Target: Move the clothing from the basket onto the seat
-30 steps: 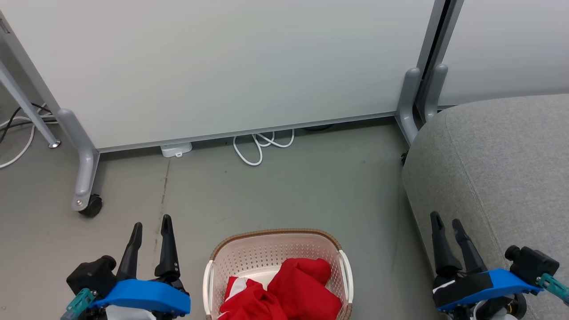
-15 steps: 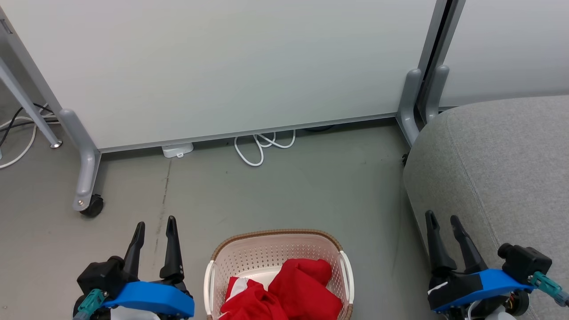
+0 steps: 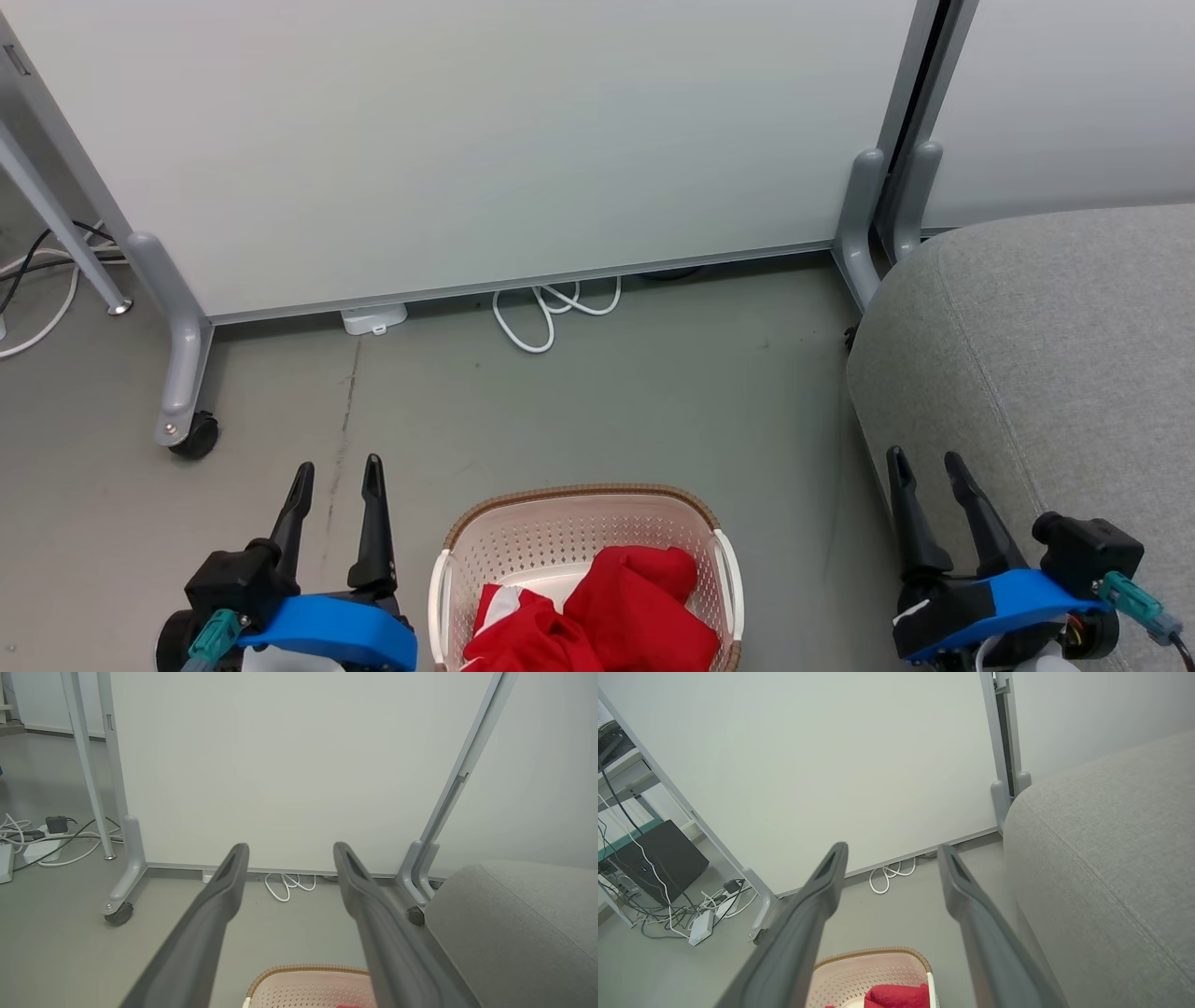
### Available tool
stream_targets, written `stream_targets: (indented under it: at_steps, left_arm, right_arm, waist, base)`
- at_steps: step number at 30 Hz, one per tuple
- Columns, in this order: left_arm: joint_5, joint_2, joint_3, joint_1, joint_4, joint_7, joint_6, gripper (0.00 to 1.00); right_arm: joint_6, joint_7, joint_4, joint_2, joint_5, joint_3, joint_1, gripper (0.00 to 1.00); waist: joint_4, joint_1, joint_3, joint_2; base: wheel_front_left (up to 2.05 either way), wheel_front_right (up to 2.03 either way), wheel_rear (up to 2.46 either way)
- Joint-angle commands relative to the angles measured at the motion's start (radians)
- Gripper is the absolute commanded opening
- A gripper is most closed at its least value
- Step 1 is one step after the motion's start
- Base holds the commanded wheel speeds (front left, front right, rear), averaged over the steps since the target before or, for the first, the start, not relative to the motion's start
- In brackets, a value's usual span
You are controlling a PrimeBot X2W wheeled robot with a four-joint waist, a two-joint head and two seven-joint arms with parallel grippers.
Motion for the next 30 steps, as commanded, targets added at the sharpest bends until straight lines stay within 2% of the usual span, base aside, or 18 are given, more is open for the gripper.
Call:
stream_targets:
  at_steps: [1, 16, 30]
  left_arm:
    - [0.020, 0.004, -0.005, -0.016, 0.000, -0.009, -0.001, 1.00]
    - [0.099, 0.004, -0.021, -0.017, 0.011, -0.036, 0.000, 1.00]
    - [0.063, 0.004, -0.026, -0.018, 0.015, -0.035, 0.000, 1.00]
  right_arm:
    - [0.002, -0.006, 0.000, -0.007, -0.024, -0.003, -0.010, 1.00]
    - [0.002, -0.025, 0.003, -0.008, -0.114, 0.009, -0.009, 1.00]
    - [0.002, -0.005, 0.002, -0.007, -0.139, -0.006, -0.002, 1.00]
  waist:
    - [0.000, 0.0000, 0.000, 0.0000]
    - [0.005, 0.0000, -0.003, 0.0000]
    - [0.007, 0.0000, 0.002, 0.0000]
  base:
    - [0.00, 0.00, 0.00]
    - [0.00, 0.00, 0.00]
    - [0.00, 0.00, 0.00]
